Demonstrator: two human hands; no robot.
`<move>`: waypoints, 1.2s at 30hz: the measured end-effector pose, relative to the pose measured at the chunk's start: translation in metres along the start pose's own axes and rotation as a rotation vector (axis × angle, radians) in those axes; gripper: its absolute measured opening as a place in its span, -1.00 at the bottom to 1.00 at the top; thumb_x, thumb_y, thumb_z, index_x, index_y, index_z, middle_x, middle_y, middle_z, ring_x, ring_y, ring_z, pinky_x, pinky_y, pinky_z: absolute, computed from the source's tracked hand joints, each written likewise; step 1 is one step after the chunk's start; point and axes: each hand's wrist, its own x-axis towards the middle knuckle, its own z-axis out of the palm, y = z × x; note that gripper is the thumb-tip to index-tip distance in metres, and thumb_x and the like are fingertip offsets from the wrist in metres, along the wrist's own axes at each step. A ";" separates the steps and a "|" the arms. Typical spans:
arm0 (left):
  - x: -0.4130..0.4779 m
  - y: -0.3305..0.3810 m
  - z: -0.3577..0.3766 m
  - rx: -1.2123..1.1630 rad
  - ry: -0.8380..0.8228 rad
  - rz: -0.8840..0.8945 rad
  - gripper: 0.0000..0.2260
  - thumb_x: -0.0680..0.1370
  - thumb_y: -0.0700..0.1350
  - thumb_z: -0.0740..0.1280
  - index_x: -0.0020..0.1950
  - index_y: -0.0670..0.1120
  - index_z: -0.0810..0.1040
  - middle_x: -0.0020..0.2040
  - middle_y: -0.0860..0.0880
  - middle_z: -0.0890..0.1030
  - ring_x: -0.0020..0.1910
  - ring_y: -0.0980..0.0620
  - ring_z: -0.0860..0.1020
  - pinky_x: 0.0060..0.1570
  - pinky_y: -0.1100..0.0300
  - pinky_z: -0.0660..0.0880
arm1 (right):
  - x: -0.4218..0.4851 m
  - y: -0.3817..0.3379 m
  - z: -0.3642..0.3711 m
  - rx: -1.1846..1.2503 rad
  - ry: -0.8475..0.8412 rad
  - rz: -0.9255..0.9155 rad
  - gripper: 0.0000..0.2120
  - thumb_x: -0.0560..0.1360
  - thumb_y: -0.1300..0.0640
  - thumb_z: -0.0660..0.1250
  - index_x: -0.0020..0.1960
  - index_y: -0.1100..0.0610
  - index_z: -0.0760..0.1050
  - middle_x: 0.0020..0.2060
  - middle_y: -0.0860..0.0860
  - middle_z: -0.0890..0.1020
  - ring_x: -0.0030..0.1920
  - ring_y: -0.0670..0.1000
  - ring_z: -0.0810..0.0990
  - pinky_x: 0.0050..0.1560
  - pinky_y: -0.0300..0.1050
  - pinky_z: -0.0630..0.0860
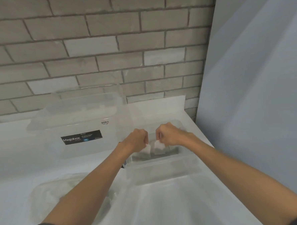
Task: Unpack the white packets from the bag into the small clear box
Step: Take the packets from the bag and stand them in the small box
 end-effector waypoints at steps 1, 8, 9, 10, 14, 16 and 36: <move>0.002 -0.001 0.002 0.032 -0.020 -0.016 -0.80 0.52 -0.34 0.21 0.04 -0.15 0.55 0.13 -0.11 0.51 0.10 -0.11 0.54 0.08 0.10 0.49 | 0.004 -0.001 0.004 0.013 -0.021 -0.007 -0.81 0.49 0.36 0.24 -0.02 0.18 0.58 -0.13 0.07 0.48 -0.18 0.07 0.53 -0.06 -0.12 0.52; 0.007 -0.002 0.011 0.261 -0.038 -0.051 -0.74 0.57 -0.35 0.14 0.21 -0.18 0.48 0.18 -0.16 0.48 0.07 -0.16 0.57 -0.10 0.13 0.44 | 0.030 -0.015 0.031 0.058 -0.132 -0.018 -0.76 0.48 0.40 0.22 0.08 0.26 0.56 -0.04 0.14 0.56 -0.18 0.09 0.55 -0.05 -0.09 0.55; 0.008 -0.002 0.013 0.299 -0.034 -0.056 -0.74 0.57 -0.34 0.14 0.20 -0.19 0.48 0.17 -0.16 0.49 0.07 -0.15 0.57 -0.10 0.13 0.43 | 0.033 -0.016 0.034 0.061 -0.141 -0.018 -0.77 0.48 0.40 0.23 0.08 0.26 0.56 0.01 0.16 0.57 -0.14 0.11 0.58 -0.02 -0.07 0.57; 0.008 -0.002 0.014 0.339 -0.026 -0.061 -0.75 0.58 -0.34 0.14 0.20 -0.19 0.48 0.17 -0.16 0.49 0.08 -0.16 0.57 -0.08 0.13 0.44 | 0.035 -0.016 0.036 0.063 -0.146 -0.015 -0.77 0.47 0.39 0.24 0.08 0.26 0.56 0.05 0.17 0.58 -0.09 0.13 0.60 0.02 -0.04 0.59; 0.007 -0.002 0.016 0.575 0.004 -0.056 -0.77 0.58 -0.30 0.18 0.20 -0.16 0.47 0.15 -0.11 0.53 0.12 -0.11 0.57 0.07 0.12 0.41 | 0.044 -0.014 0.041 0.091 -0.158 0.003 -0.77 0.47 0.40 0.25 0.07 0.26 0.56 0.00 0.18 0.60 -0.16 0.10 0.60 -0.04 -0.06 0.59; 0.006 -0.001 0.015 0.736 0.023 -0.028 -0.79 0.56 -0.30 0.18 0.13 -0.11 0.50 0.03 -0.04 0.58 0.07 -0.05 0.59 0.21 0.11 0.31 | 0.047 -0.013 0.043 0.101 -0.156 0.001 -0.79 0.46 0.40 0.25 0.04 0.25 0.57 -0.06 0.17 0.61 -0.16 0.11 0.63 -0.04 -0.06 0.59; 0.010 -0.005 0.017 0.930 -0.004 -0.037 -0.81 0.55 -0.24 0.23 0.11 -0.04 0.51 -0.04 0.06 0.58 0.09 0.02 0.52 0.38 -0.03 0.12 | 0.050 -0.015 0.039 0.014 -0.080 -0.027 -0.78 0.51 0.38 0.18 0.06 0.29 0.57 0.02 0.21 0.59 -0.12 0.17 0.60 -0.02 -0.03 0.58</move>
